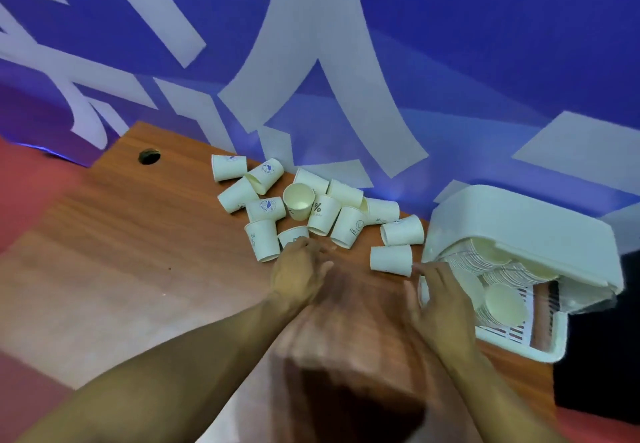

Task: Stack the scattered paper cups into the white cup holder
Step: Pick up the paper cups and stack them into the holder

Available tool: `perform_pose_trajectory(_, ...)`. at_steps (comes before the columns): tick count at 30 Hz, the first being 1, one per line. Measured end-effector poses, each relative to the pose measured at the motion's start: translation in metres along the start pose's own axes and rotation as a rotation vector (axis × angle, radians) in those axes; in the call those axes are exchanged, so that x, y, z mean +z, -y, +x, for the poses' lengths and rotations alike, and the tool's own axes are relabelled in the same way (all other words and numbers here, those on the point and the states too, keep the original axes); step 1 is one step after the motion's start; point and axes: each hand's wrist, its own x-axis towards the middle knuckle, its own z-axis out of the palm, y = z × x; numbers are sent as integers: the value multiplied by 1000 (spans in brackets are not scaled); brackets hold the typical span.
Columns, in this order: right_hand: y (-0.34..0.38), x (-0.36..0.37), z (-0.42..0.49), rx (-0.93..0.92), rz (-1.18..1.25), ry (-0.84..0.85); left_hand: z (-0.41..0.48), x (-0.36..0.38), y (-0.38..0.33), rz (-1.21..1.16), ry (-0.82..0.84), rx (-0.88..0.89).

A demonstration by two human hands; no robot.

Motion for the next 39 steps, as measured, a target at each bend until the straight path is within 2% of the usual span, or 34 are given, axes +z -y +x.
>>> perform_pose_trajectory(3, 34, 25, 15, -73, 5, 107, 1, -13, 26, -34, -22, -87)
perform_pose_trajectory(7, 70, 58, 38, -112, -17, 340, 9, -34, 62, -73, -39, -208)
perform_pose_trajectory(11, 100, 89, 64, -160, -26, 476, 24, -53, 91, -37, -60, -279)
perform_pose_trajectory(21, 140, 150, 98, -61, -47, 752, 58, -45, 136, -74, -53, -351)
perform_pose_trajectory(24, 142, 161, 99, -49, -67, 784, 60, -38, 141, -120, -29, -375)
perform_pose_trajectory(30, 140, 165, 95, 27, -89, 764, 58, -31, 148, -186, 88, -316)
perform_pose_trajectory(33, 138, 155, 86, 50, -112, 740, 50, -33, 146, -218, 145, -328)
perform_pose_trajectory(39, 133, 111, 57, 132, -55, 626, 21, -41, 116, -168, 132, -291)
